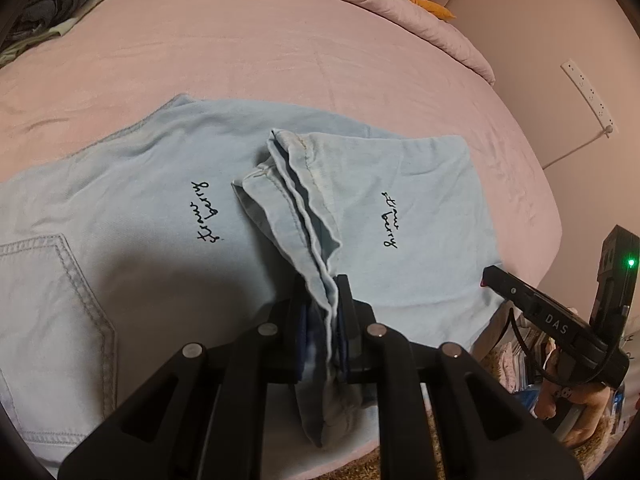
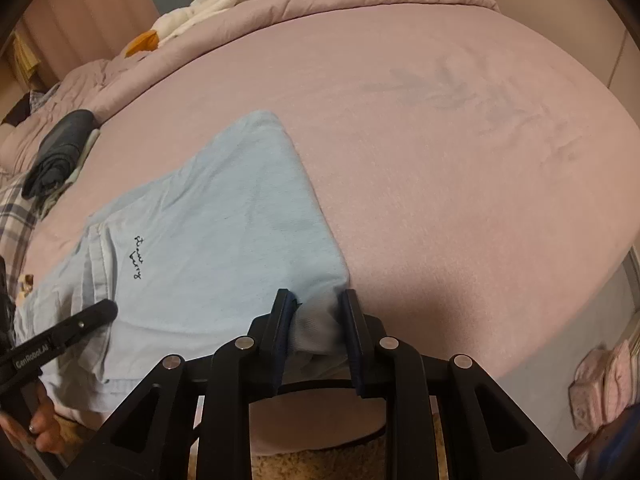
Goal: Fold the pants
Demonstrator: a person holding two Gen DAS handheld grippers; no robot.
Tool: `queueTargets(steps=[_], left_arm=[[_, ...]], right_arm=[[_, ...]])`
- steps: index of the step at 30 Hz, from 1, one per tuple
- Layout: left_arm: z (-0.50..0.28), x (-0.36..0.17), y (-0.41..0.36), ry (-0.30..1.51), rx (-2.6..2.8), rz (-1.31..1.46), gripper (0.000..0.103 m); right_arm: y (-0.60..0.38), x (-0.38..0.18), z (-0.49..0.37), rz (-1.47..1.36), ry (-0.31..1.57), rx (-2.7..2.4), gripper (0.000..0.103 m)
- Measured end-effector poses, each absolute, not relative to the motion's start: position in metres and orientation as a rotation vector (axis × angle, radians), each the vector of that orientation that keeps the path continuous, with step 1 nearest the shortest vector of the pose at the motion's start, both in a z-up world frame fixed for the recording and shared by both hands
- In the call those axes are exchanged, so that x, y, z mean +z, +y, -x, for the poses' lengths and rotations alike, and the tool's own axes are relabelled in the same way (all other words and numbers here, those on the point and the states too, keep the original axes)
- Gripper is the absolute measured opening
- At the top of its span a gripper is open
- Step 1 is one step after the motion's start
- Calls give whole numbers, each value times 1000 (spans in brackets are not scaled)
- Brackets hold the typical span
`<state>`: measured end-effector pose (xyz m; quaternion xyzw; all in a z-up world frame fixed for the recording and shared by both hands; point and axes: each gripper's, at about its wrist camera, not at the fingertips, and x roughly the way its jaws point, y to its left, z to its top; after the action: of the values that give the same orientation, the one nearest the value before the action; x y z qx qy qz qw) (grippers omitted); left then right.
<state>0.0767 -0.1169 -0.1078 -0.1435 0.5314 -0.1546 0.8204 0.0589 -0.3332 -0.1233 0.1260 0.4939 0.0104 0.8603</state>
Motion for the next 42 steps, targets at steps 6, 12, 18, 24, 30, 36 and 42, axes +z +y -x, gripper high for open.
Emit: queueTargets(steps=[6,12,18,24,30,36,42], left_arm=[[-86,-96,-119,1144,-336,313,17],[-97,-80,-117,1097,-310,298,25],[-113,-71,-104,1046,-233,296,57],[-136,-84,-93,1069,-227,382,54],[-142,-109,-90,1107,-186,390,30],[-135,-111,-85,1095,-175,400,28],[-132,-112,-90,1077,-153,364,27]], right_arm=[[-333,-112,-63,-245,1059,36,25],[-325,-85,-85,-139,1026,70,34],[-312,-64,-117,-79,962,124,68],[-299,-83,-155,-103,1036,192,68],[-284,-103,-176,-86,1078,167,63],[-288,-105,-178,-76,1051,91,26],[-294,-113,-183,-101,1051,71,23]])
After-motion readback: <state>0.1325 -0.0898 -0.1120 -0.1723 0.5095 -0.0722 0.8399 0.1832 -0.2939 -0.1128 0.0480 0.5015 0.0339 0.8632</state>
